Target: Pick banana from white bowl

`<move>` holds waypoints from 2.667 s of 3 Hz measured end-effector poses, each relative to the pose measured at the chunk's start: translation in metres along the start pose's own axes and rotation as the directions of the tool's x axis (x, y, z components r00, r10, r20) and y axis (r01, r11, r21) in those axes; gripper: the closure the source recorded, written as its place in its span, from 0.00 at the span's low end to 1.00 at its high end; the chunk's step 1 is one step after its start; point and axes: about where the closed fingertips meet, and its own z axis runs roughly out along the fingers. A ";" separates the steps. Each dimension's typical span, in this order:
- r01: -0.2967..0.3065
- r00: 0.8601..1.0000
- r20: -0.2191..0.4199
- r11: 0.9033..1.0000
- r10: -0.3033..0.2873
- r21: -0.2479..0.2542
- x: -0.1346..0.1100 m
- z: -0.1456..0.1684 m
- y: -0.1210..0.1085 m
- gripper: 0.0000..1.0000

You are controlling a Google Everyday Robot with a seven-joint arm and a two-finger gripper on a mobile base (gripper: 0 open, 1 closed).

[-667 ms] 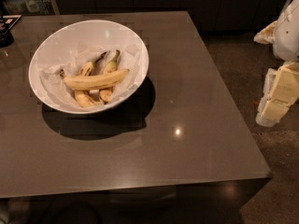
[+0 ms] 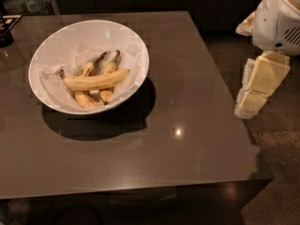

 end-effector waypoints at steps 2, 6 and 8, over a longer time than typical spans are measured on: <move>0.162 0.987 0.028 0.986 -0.161 -0.042 -0.111 0.011 0.002 0.00; 0.373 0.926 0.094 0.924 -0.365 -0.087 -0.203 0.044 0.000 0.00; 0.379 0.920 0.137 0.922 -0.366 -0.078 -0.229 0.055 -0.007 0.00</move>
Offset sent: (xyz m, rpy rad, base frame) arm 0.0293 0.1579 0.0032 -0.0662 0.0994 0.2827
